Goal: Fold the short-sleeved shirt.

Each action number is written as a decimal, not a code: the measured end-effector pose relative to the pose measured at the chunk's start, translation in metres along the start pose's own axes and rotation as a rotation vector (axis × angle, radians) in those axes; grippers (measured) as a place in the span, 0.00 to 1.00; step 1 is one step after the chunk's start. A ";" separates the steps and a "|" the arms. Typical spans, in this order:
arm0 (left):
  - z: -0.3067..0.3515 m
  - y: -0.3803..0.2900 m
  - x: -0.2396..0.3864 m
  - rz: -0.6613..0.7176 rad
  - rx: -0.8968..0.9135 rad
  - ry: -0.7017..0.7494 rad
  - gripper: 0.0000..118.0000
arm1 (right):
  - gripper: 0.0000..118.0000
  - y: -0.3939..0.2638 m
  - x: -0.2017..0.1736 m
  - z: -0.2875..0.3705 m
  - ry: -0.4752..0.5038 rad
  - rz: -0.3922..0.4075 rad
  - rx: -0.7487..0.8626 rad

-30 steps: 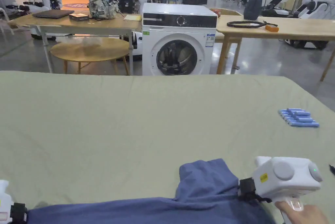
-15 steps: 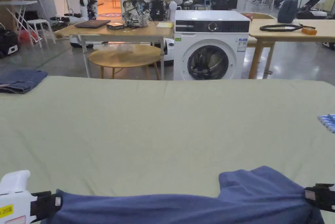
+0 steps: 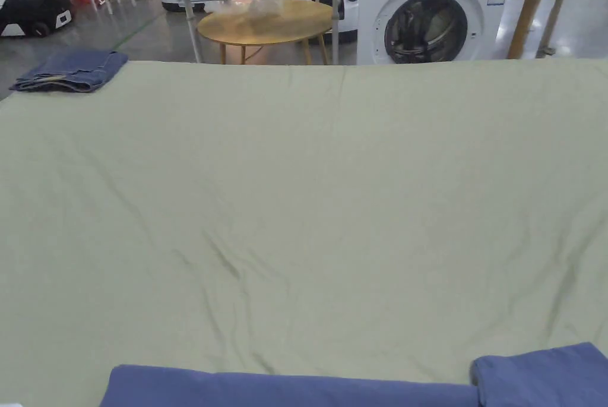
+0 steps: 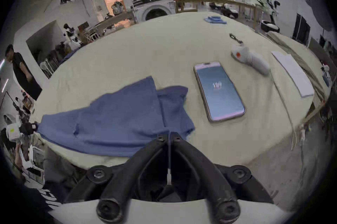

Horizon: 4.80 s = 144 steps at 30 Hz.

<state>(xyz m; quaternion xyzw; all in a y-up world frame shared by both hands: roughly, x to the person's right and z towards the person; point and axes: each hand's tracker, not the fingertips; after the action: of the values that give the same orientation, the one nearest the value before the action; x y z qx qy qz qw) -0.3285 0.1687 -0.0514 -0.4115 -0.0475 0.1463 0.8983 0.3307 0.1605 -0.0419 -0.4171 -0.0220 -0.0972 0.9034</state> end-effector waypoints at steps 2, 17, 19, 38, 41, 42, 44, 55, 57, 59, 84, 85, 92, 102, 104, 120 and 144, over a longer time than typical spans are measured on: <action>-0.009 -0.005 -0.010 0.004 -0.002 0.003 0.04 | 0.04 -0.004 -0.003 -0.008 -0.020 0.017 -0.015; 0.106 0.064 0.082 -0.195 0.509 -0.065 0.42 | 0.54 0.070 -0.087 0.092 0.105 0.143 0.494; 0.111 0.070 0.104 -0.226 0.559 -0.079 0.40 | 0.39 0.081 -0.105 0.094 0.172 0.162 0.515; 0.029 0.066 -0.057 0.266 0.105 -0.351 0.50 | 0.00 0.064 -0.114 0.046 0.267 0.141 0.379; -0.002 0.044 -0.087 0.245 -0.020 -0.238 0.50 | 0.00 0.060 -0.112 0.041 0.270 0.106 0.338; -0.014 0.037 -0.098 0.293 -0.039 -0.265 0.50 | 0.00 0.059 -0.110 0.039 0.272 0.096 0.329; -0.035 0.026 -0.110 0.398 -0.050 -0.326 0.50 | 0.00 0.058 -0.111 0.039 0.276 0.085 0.314; -0.093 0.016 -0.079 0.580 -0.063 -0.512 0.02 | 0.00 0.053 -0.107 0.039 0.271 0.073 0.284; -0.080 0.019 -0.083 0.592 -0.033 -0.522 0.02 | 0.00 0.052 -0.107 0.041 0.271 0.071 0.282; -0.060 0.028 -0.086 0.639 0.040 -0.540 0.02 | 0.00 0.052 -0.104 0.041 0.268 0.066 0.280; -0.124 0.048 0.154 0.042 -0.185 -0.453 0.49 | 0.00 0.035 -0.098 0.038 0.315 -0.059 0.247; -0.123 0.049 0.153 0.049 -0.191 -0.503 0.49 | 0.00 0.034 -0.097 0.037 0.305 -0.056 0.241; -0.098 0.052 0.124 0.135 -0.047 -0.468 0.00 | 0.00 0.026 -0.085 0.033 0.308 -0.111 0.221; -0.158 0.009 0.152 0.130 -0.254 -0.497 0.19 | 0.00 0.021 -0.092 0.030 0.328 -0.125 0.201; -0.149 0.016 0.141 0.161 -0.249 -0.526 0.37 | 0.00 0.021 -0.092 0.027 0.335 -0.129 0.192; -0.122 0.045 -0.024 0.411 -0.187 -0.468 0.26 | 0.00 0.022 -0.099 0.015 0.370 -0.123 0.141; -0.124 0.041 0.225 0.211 -0.247 -0.688 0.05 | 0.00 0.020 -0.083 0.031 0.348 -0.162 0.185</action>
<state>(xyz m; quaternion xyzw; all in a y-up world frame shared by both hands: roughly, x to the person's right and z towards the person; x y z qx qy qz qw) -0.0983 0.1722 -0.1713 -0.4463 -0.3211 0.3608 0.7534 0.2547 0.2097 -0.0469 -0.3063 0.0921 -0.2378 0.9171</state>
